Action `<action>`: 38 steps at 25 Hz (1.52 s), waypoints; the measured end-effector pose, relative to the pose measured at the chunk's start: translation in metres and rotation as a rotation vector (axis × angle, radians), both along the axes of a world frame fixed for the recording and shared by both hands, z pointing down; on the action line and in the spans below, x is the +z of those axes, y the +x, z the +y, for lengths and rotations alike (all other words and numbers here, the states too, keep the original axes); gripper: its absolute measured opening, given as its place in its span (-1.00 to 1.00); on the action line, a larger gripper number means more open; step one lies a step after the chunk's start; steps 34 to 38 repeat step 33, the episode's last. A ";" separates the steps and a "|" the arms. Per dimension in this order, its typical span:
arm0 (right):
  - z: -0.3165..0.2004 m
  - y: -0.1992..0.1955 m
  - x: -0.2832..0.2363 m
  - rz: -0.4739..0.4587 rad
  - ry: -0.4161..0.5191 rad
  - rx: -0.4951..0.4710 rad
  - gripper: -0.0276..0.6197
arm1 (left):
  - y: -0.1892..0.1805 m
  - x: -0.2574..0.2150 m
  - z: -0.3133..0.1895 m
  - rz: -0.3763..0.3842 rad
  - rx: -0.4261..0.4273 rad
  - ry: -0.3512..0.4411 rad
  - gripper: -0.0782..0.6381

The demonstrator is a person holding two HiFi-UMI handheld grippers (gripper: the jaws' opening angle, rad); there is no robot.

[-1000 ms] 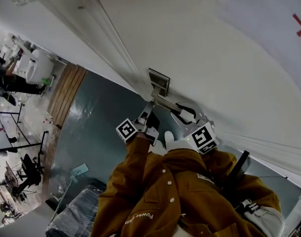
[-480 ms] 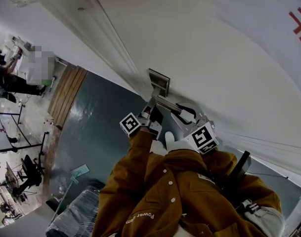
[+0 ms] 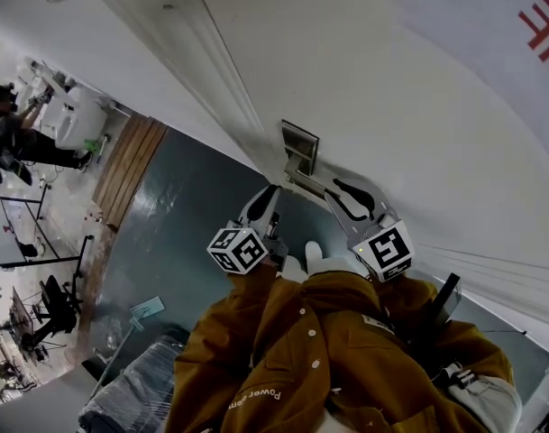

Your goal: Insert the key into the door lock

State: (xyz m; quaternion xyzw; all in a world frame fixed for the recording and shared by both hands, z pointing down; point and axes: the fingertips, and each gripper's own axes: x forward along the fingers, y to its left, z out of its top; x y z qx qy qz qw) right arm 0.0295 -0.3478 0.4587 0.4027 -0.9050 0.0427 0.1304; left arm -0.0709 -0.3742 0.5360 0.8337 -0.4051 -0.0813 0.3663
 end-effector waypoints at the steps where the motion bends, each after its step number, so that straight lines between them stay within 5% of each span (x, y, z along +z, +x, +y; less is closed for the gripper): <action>1: -0.001 0.003 -0.005 -0.009 0.019 0.017 -0.73 | 0.002 -0.011 0.006 -0.048 0.010 0.052 -0.61; 2: -0.002 0.005 -0.008 -0.015 0.035 0.028 -0.89 | 0.003 -0.022 0.011 -0.099 0.007 0.104 -0.66; 4: -0.001 0.004 -0.011 -0.025 0.051 0.027 -0.90 | 0.001 -0.043 0.020 -0.184 -0.026 0.192 -0.78; 8: 0.002 -0.001 -0.007 -0.010 0.040 0.036 -0.90 | 0.004 -0.068 0.035 -0.255 -0.062 0.251 -0.78; 38: 0.008 0.002 0.007 -0.026 -0.001 0.026 -0.90 | 0.020 -0.068 0.059 -0.156 -0.044 0.176 -0.78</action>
